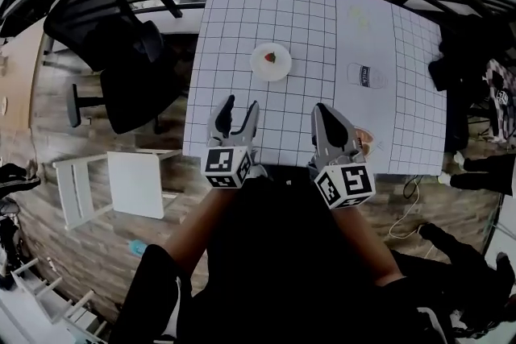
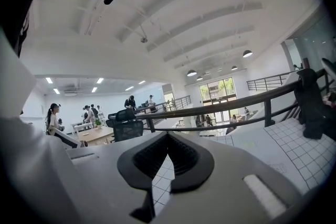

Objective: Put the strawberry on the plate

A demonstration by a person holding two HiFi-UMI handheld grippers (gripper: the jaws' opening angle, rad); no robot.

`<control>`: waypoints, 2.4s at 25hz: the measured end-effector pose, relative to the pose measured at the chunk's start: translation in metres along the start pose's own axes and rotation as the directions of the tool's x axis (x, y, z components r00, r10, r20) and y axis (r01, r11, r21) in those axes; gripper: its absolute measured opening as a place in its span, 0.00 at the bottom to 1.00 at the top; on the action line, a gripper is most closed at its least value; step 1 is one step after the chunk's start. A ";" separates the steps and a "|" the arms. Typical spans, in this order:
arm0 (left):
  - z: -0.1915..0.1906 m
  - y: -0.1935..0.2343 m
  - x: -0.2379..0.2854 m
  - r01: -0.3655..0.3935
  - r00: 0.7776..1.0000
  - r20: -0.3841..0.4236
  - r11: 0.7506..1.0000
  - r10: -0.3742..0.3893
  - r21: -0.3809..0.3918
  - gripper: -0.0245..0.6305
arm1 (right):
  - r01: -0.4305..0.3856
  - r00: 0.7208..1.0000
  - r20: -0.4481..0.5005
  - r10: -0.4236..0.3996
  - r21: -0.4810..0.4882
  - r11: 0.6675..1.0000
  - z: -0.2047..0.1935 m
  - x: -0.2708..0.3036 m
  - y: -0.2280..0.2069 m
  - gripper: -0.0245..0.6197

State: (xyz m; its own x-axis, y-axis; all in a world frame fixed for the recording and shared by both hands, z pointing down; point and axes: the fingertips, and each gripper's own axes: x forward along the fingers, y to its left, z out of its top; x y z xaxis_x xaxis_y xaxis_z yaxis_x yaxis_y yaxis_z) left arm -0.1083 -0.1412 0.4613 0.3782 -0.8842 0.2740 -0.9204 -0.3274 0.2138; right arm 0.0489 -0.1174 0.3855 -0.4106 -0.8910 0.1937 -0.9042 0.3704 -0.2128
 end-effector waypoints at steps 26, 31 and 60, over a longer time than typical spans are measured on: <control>0.024 -0.009 -0.161 -0.088 0.979 0.190 0.992 0.069 0.089 0.28 | -0.128 0.991 0.015 0.129 -0.075 0.989 -0.006 -0.060 0.120 0.03; 0.025 -0.015 -0.170 -0.085 0.977 0.201 0.993 0.068 0.077 0.21 | -0.131 0.991 0.014 0.133 -0.079 0.988 -0.007 -0.063 0.122 0.03; 0.012 -0.042 -0.128 -0.016 0.990 0.142 0.993 -0.001 0.119 0.08 | -0.081 0.996 0.036 0.082 -0.050 0.996 -0.010 -0.071 0.090 0.03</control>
State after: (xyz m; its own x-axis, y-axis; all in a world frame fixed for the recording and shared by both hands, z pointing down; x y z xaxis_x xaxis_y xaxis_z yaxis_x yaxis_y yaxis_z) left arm -0.1189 -0.0185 0.4060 0.3610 -0.9223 0.1382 -0.9317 -0.3502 0.0965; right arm -0.0044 -0.0187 0.3626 -0.4792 -0.8662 0.1413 -0.8729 0.4536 -0.1799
